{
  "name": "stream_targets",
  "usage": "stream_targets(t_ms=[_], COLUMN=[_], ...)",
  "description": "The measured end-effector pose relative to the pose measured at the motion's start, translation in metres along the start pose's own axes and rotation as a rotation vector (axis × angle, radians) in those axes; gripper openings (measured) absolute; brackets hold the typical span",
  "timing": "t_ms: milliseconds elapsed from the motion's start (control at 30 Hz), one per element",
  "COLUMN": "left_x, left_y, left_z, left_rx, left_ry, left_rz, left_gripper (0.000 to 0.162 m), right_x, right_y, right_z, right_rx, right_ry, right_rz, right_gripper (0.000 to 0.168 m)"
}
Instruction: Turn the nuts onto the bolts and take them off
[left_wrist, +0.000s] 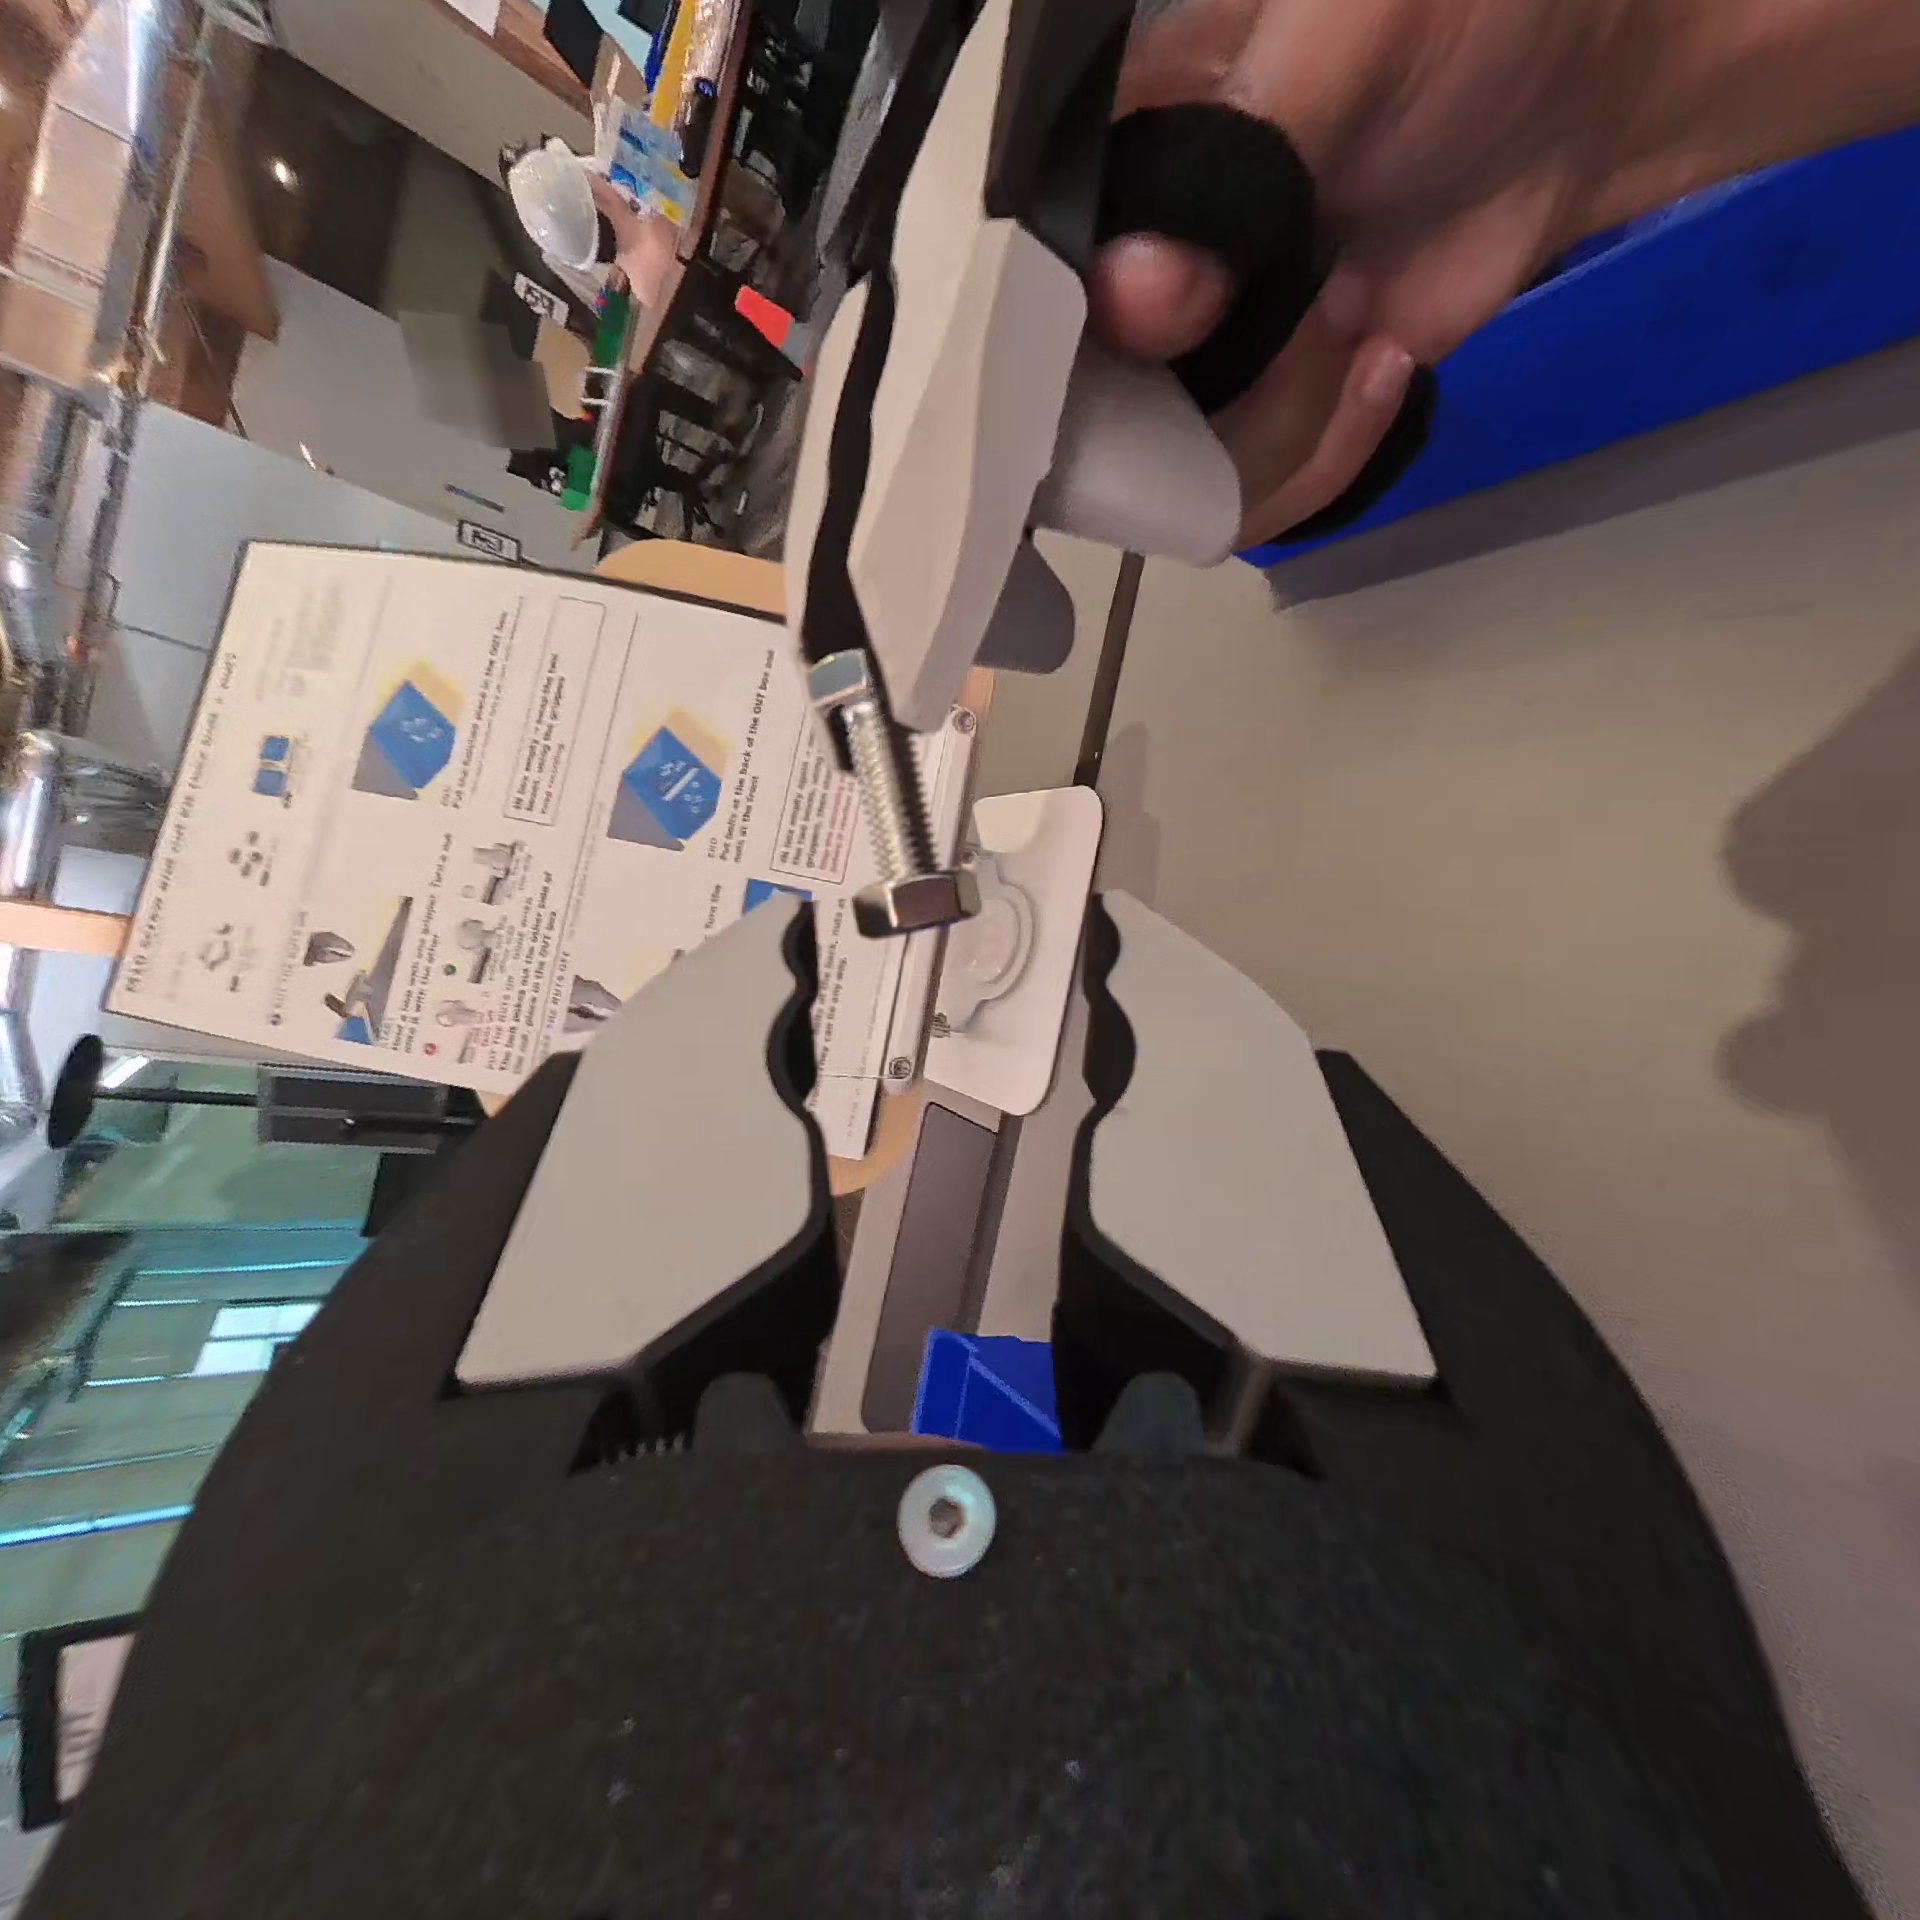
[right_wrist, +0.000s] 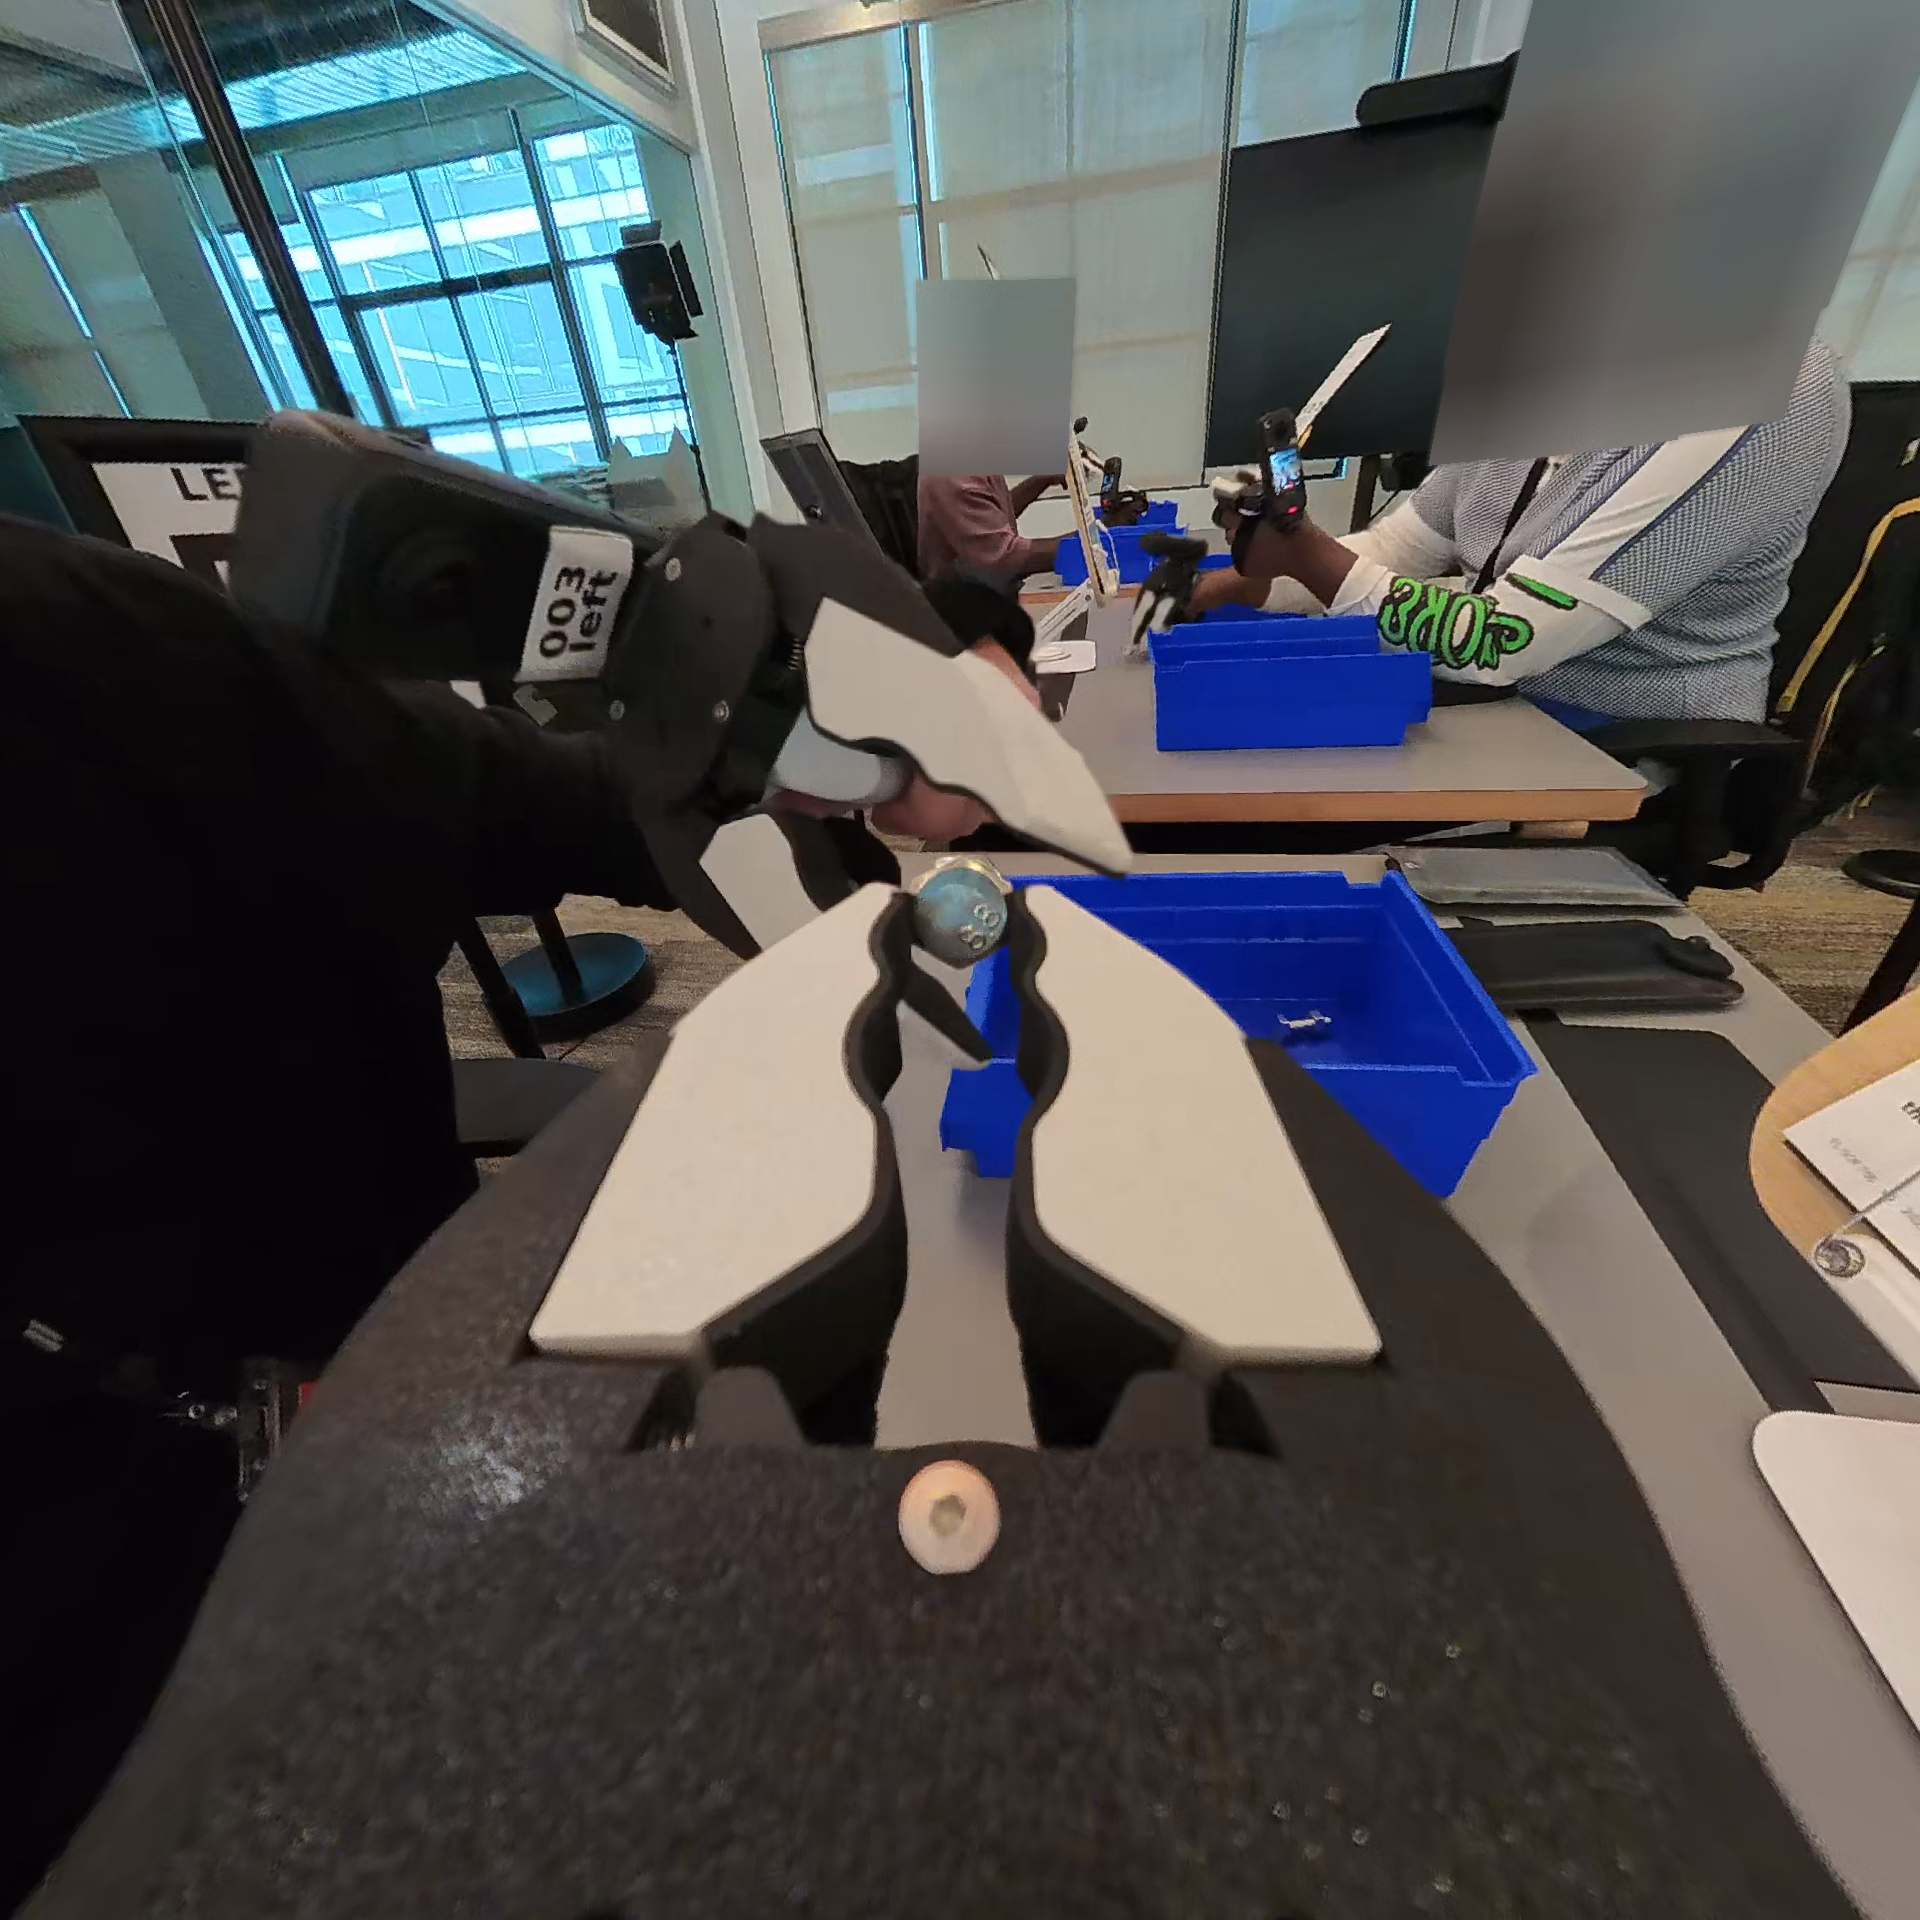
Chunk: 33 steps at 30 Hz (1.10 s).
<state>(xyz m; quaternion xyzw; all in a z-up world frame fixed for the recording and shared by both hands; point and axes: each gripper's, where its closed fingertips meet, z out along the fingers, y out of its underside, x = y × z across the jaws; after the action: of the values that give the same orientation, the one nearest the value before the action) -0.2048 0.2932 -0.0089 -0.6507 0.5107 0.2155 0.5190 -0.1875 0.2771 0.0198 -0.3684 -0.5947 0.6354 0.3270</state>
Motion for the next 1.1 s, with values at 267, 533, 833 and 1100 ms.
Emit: stream_targets(t_ms=[267, 533, 833, 1100], left_x=[0.0, 0.017, 0.022, 0.022], left_y=[-0.007, -0.032, -0.043, -0.035], left_z=[-0.006, -0.033, -0.054, -0.041], left_rx=[0.034, 0.267, 0.404, 0.409], left_ry=[-0.026, 0.626, 1.405, 1.326], left_rz=[0.055, -0.593, -1.335, -1.305], left_gripper=[0.019, 0.018, 0.018, 0.031], right_x=[-0.005, -0.026, -0.031, -0.016], right_y=[0.002, -0.003, 0.006, 0.011], right_z=[0.001, 0.003, 0.006, 0.004], right_rx=[-0.018, -0.013, -0.094, -0.111], right_ry=[-0.018, -0.065, 0.044, 0.069], right_rz=[-0.009, -0.155, -0.474, -0.379], right_gripper=[0.018, 0.018, 0.017, 0.018])
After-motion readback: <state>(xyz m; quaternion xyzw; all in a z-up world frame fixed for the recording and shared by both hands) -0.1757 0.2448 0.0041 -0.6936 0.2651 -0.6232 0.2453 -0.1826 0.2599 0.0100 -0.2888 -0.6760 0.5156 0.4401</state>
